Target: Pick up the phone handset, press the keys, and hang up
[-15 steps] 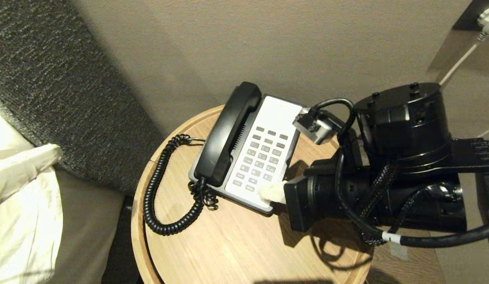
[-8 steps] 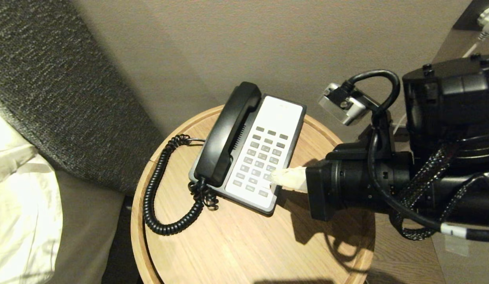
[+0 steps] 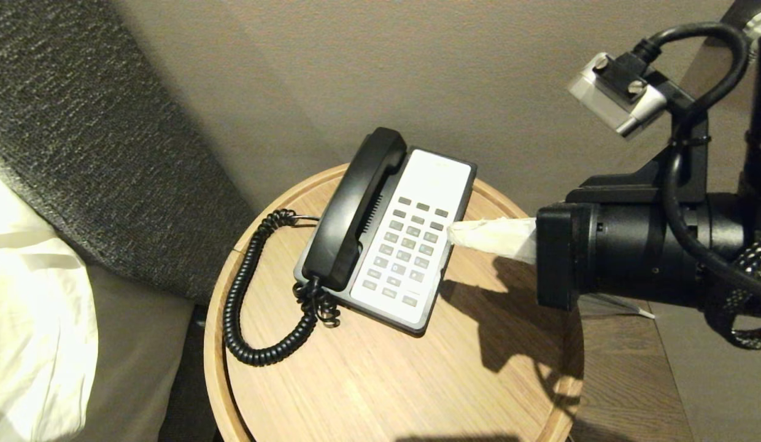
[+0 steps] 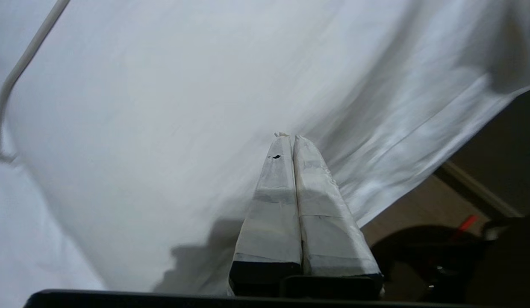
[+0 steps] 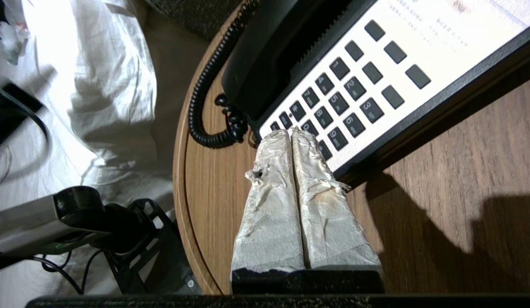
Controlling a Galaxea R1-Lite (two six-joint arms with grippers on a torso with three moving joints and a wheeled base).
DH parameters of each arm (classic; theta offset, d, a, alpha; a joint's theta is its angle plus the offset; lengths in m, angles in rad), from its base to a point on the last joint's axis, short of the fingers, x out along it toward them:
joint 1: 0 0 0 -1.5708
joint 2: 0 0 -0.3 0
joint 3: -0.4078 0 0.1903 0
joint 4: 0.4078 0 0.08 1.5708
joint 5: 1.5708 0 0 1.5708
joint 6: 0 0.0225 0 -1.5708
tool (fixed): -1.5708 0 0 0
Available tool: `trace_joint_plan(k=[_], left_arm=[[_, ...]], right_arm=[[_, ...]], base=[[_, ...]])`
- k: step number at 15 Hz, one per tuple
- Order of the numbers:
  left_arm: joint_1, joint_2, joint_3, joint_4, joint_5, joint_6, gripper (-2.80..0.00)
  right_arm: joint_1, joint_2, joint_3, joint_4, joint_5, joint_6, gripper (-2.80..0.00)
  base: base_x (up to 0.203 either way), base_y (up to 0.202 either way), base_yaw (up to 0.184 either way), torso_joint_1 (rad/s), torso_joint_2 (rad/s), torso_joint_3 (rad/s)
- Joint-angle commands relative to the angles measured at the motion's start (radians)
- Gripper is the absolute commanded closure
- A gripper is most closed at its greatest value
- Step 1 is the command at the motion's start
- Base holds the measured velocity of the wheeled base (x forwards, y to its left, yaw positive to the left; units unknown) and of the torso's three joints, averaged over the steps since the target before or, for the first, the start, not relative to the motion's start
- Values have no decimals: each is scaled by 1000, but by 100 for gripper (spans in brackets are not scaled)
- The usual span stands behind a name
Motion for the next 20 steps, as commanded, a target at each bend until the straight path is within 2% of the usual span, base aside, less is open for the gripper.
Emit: trace_joint_plan(k=[1, 2, 3, 6, 7, 8, 10, 11, 17, 20], left_arm=[[71, -172, 161, 21, 3, 7, 0], [74, -215, 206, 22, -23, 32, 0], [75, -267, 238, 20, -98, 74, 0], [76, -491, 311, 27, -418, 273, 0], [76, -528, 329, 28, -533, 343, 0], [76, -533, 365, 15, -627, 387, 0], [76, -531, 428, -100, -670, 397, 0], [76, -531, 430, -94, -662, 368, 0], [76, -529, 430, -103, -660, 361, 0], [76, -529, 430, -103, -660, 359, 0]], right_arm=[[-2, -23, 0, -10, 1, 2, 0], [-2, -26, 2, -15, 1, 2, 0], [-1, -30, 3, -17, 1, 2, 0], [-2, -57, 13, -17, 1, 1, 0], [-1, -65, 10, -17, 1, -2, 0], [-1, -73, 9, -17, 1, -8, 0], [0, -90, 17, -17, 1, -21, 0], [-1, -99, 26, -14, 1, -21, 0], [-2, -159, 103, -16, -6, -20, 0], [-2, -212, 179, -31, -51, -15, 0]], base=[[0, 0, 0, 0, 0, 0], [0, 0, 0, 0, 0, 0], [0, 0, 0, 0, 0, 0], [0, 0, 0, 0, 0, 0], [0, 0, 0, 0, 0, 0], [0, 0, 0, 0, 0, 0], [0, 0, 0, 0, 0, 0], [0, 0, 0, 0, 0, 0], [0, 0, 0, 0, 0, 0], [0, 0, 0, 0, 0, 0]])
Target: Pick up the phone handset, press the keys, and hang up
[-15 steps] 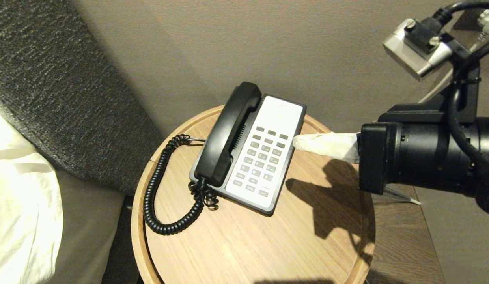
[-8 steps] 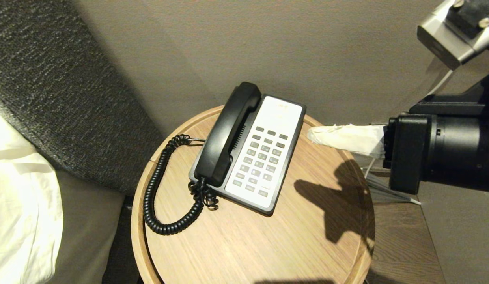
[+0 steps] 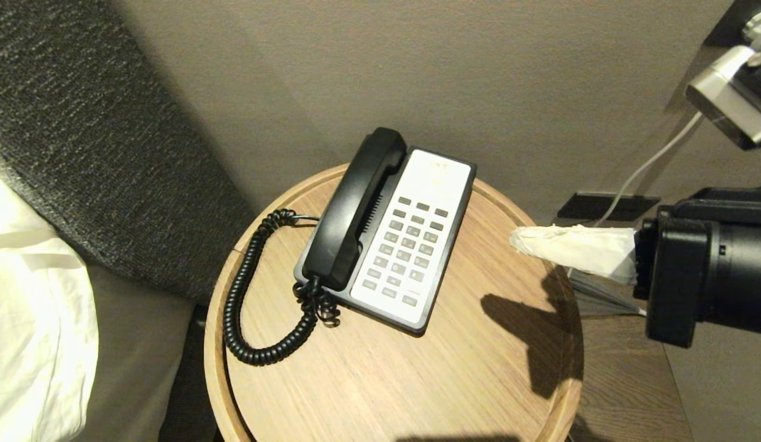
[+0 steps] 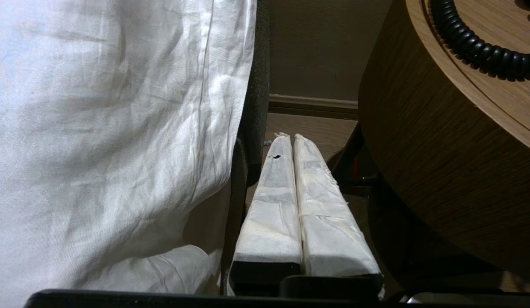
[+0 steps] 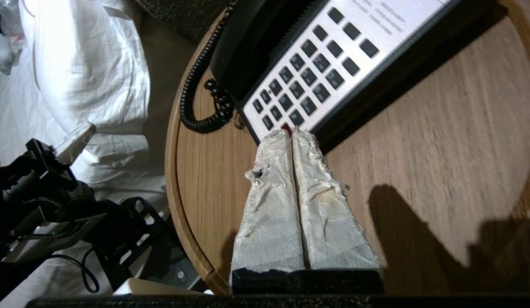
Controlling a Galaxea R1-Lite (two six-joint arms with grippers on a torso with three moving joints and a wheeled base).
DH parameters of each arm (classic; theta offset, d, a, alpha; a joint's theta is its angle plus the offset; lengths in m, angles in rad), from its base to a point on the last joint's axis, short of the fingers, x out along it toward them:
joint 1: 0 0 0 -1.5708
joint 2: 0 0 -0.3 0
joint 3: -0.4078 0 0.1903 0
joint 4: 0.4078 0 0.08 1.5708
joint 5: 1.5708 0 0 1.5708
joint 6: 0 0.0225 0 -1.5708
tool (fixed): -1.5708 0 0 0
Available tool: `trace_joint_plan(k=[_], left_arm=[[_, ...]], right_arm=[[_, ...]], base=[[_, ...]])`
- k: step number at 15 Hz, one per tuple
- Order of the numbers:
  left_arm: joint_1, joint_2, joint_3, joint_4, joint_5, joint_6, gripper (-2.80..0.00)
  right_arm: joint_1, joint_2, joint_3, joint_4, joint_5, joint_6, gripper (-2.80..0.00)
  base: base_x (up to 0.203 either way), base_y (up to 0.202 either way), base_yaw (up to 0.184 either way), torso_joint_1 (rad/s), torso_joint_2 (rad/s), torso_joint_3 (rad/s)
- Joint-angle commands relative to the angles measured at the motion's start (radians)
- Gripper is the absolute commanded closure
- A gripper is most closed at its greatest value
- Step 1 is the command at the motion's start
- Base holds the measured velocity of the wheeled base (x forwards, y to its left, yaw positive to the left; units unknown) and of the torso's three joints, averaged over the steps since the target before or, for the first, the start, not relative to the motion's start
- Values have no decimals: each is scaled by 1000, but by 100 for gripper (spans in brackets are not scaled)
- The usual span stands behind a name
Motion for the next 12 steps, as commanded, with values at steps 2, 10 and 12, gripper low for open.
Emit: trace_joint_plan(k=[2, 10, 12], left_arm=[[0, 0, 40, -1, 1, 0, 0], [-1, 0, 40, -1, 1, 0, 0], [1, 0, 40, -1, 0, -1, 0]], right_arm=[[-3, -117, 78, -11, -26, 1, 0], [-732, -748, 534, -5, 77, -58, 0], [-813, -1003, 687, 11, 139, -119, 0]], base=[[0, 0, 0, 0, 0, 0], [0, 0, 0, 0, 0, 0], [0, 0, 0, 0, 0, 0]])
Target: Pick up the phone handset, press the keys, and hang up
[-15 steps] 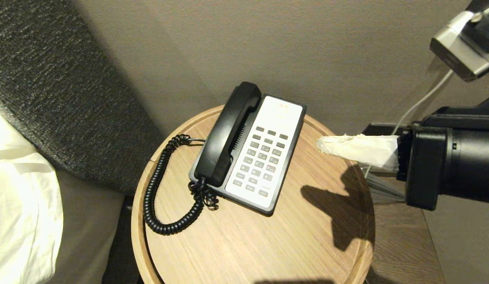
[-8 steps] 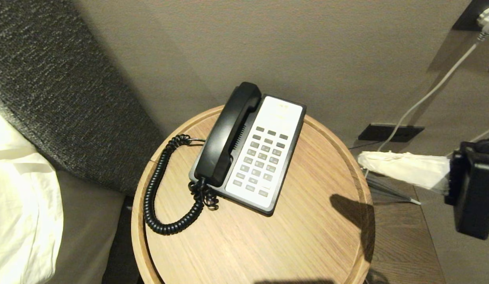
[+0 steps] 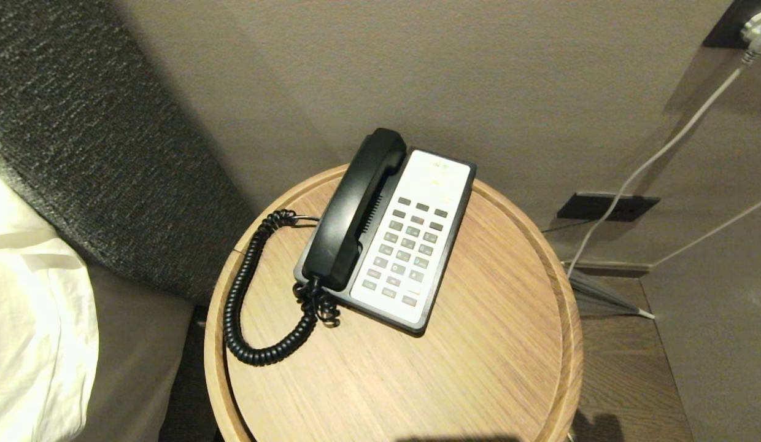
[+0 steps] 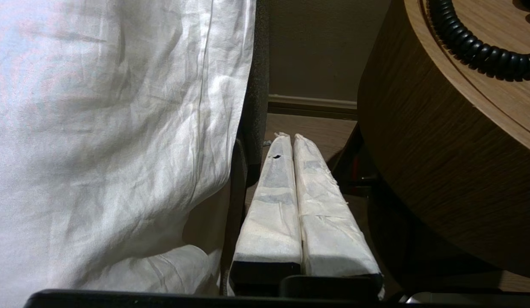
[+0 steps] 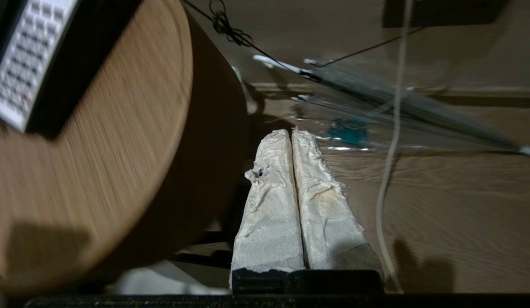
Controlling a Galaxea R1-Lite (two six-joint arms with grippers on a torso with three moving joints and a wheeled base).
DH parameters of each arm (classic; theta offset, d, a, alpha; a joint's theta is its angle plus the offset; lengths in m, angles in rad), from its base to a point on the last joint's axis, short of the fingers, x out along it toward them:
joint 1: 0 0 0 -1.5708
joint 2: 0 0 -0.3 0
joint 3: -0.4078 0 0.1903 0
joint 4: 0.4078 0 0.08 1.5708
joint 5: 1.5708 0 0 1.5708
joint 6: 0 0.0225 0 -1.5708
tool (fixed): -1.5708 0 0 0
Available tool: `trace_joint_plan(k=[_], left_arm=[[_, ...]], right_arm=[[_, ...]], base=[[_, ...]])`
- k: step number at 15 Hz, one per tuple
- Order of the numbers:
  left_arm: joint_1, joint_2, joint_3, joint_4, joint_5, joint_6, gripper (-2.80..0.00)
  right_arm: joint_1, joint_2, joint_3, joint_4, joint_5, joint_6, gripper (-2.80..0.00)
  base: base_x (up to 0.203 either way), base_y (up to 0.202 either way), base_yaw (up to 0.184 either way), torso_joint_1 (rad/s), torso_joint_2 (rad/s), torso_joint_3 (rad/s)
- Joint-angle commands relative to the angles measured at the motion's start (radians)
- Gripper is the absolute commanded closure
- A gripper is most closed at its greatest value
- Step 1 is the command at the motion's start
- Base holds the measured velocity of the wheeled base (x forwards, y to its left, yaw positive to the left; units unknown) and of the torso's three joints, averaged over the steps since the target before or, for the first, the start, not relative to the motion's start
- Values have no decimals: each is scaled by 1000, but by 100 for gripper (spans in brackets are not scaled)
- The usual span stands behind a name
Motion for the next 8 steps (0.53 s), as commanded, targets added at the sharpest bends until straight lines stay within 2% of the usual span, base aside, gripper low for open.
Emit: trace_joint_plan(k=[1, 3, 4, 5, 8], left_arm=[[0, 2, 40, -1, 1, 0, 0], [0, 2, 40, -1, 1, 0, 0], [0, 2, 40, -1, 0, 1, 0], [0, 2, 40, -1, 0, 0, 0], [-1, 2, 40, -1, 0, 0, 0]], right_arm=[[-106, -394, 201, 2, 44, -58, 0], [-154, -497, 371, -27, -12, -112, 0], [-167, -541, 405, 13, -42, -135, 0], [-177, -553, 407, 33, -65, -162, 0], [-180, -552, 409, 39, -68, -170, 0]], base=[[0, 0, 0, 0, 0, 0], [0, 0, 0, 0, 0, 0], [0, 0, 0, 0, 0, 0], [0, 0, 0, 0, 0, 0], [0, 0, 0, 0, 0, 0]])
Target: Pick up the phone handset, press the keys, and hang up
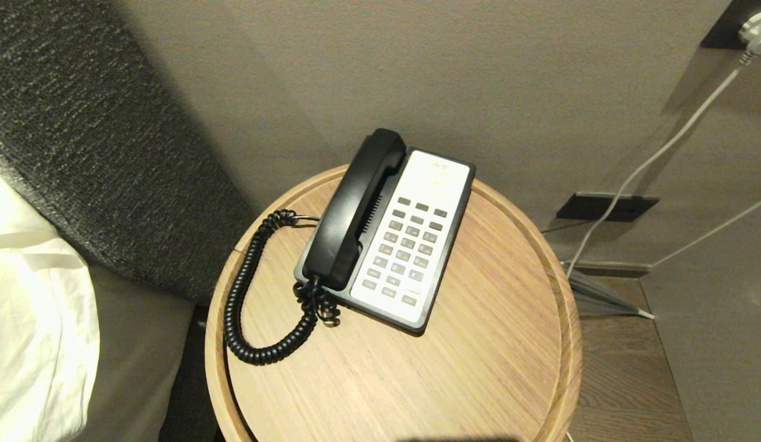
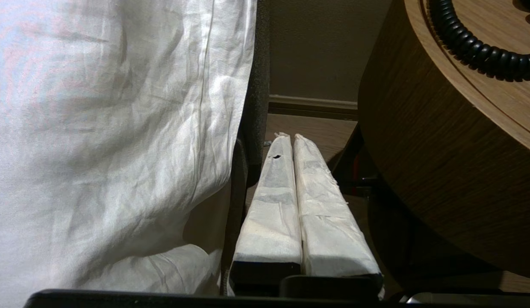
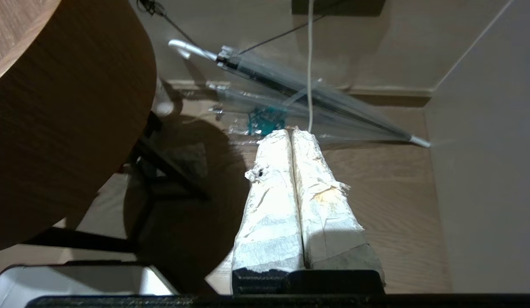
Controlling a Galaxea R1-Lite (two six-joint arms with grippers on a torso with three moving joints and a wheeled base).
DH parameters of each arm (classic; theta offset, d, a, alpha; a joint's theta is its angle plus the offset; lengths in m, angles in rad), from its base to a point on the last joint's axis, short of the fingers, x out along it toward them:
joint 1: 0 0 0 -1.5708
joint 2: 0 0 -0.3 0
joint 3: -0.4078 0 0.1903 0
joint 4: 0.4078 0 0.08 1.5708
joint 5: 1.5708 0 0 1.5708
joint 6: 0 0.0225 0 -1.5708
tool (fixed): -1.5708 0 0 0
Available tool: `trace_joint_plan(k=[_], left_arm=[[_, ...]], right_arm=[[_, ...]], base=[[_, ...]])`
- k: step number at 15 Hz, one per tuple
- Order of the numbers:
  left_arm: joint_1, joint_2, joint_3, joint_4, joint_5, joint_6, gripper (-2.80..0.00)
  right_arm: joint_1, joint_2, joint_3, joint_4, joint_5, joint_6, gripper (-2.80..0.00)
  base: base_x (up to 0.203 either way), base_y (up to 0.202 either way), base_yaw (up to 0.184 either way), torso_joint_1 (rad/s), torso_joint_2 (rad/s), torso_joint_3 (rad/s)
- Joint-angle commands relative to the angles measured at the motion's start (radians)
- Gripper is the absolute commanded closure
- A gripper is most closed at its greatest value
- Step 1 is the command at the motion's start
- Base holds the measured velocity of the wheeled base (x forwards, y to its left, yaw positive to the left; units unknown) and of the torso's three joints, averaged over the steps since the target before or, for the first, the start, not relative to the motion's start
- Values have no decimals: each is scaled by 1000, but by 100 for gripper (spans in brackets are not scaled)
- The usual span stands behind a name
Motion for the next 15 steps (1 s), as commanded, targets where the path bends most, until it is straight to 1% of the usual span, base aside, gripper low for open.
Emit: trace_joint_plan(k=[1, 15], left_arm=[[0, 1, 40, -1, 0, 0, 0], [0, 1, 40, -1, 0, 4, 0]], right_arm=[[-3, -31, 26, -3, -4, 20, 0], [-3, -31, 26, -2, -4, 27, 0]], base=[[0, 0, 0, 0, 0, 0], [0, 0, 0, 0, 0, 0]])
